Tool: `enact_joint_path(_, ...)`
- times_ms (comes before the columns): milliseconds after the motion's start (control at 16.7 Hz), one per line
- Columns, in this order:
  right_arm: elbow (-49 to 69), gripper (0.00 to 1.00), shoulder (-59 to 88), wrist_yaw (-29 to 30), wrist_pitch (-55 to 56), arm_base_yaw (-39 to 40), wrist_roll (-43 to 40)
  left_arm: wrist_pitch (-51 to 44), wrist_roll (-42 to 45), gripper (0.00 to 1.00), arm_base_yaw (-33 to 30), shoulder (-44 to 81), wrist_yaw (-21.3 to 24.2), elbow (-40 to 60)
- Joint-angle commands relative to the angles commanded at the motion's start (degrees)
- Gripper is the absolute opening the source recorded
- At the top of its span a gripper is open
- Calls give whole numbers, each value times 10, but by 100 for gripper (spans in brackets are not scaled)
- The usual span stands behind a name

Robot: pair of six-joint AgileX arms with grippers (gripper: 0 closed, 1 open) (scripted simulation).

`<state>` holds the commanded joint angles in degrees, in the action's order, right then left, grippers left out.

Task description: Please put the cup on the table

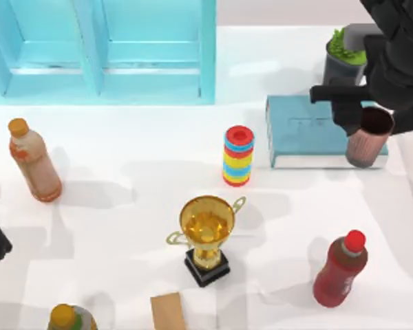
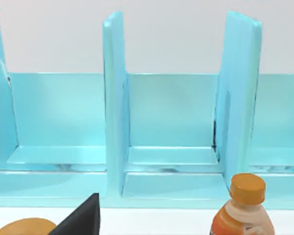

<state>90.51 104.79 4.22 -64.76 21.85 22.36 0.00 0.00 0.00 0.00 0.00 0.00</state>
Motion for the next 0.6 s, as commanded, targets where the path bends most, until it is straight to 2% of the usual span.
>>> enact_joint_path(420, -19, 0, -13, 0, 5, 2, 4, 0, 0, 100, 0, 0, 0, 0)
enact_joint_path(600, -48, 0, -4, 0, 43, 3, 2, 0, 0, 100, 0, 0, 0, 0)
